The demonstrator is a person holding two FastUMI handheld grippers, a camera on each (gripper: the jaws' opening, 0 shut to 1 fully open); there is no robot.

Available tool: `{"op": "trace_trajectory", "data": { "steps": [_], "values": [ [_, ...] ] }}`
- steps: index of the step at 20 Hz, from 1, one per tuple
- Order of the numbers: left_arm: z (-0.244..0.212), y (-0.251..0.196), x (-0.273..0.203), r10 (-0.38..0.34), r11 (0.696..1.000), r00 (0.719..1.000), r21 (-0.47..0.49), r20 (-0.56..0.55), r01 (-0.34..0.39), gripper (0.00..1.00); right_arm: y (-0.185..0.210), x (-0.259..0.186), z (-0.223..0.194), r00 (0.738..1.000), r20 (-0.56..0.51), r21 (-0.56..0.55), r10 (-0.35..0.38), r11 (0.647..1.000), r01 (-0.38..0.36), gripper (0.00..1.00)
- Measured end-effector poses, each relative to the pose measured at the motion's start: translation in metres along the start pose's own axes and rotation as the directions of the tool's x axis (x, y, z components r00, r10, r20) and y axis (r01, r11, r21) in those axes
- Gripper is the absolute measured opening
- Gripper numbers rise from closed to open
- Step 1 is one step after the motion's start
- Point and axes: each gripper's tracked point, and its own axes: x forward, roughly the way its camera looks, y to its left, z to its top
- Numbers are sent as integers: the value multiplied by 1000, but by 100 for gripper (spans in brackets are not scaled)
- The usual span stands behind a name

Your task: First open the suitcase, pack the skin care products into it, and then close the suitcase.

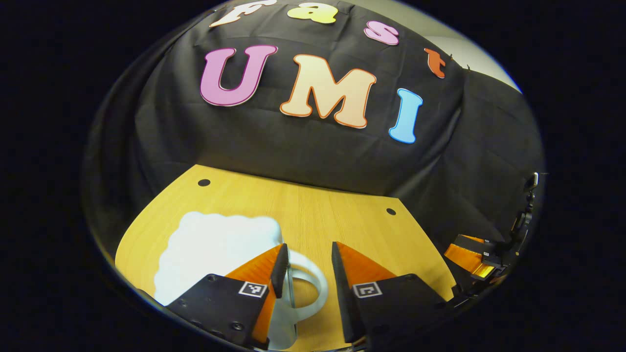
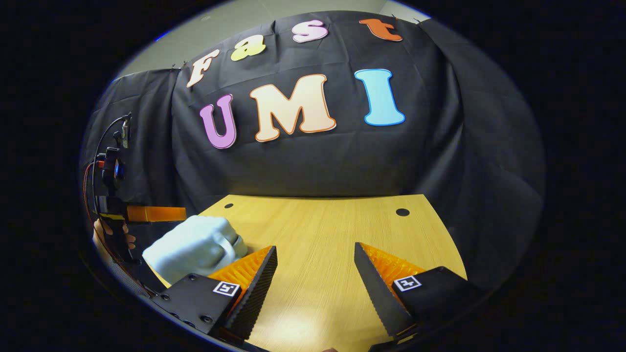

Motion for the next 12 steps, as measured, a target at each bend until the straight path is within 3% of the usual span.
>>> {"op": "trace_trajectory", "data": {
  "steps": [1, 4, 8, 12],
  "values": [
    [3, -4, -3, 19, 1000, 1000, 12, 20, -20, 63, 2, -4, 7, 1000, 14, -8, 7, 1000, -7, 98],
    [15, -7, -15, 94, 993, 992, 59, 87, -99, 79, 14, -20, 39, 995, 99, -9, 23, 1000, -22, 98],
    [58, -10, -51, 159, 973, 948, 121, 275, -198, 78, 47, -51, 108, 956, 294, 0, 6, 1000, -7, 97],
    [68, -32, -64, 110, 955, 942, 228, 316, -188, 84, 80, -88, 156, 905, 426, -17, -10, 1000, 20, 98]
  ]
}}
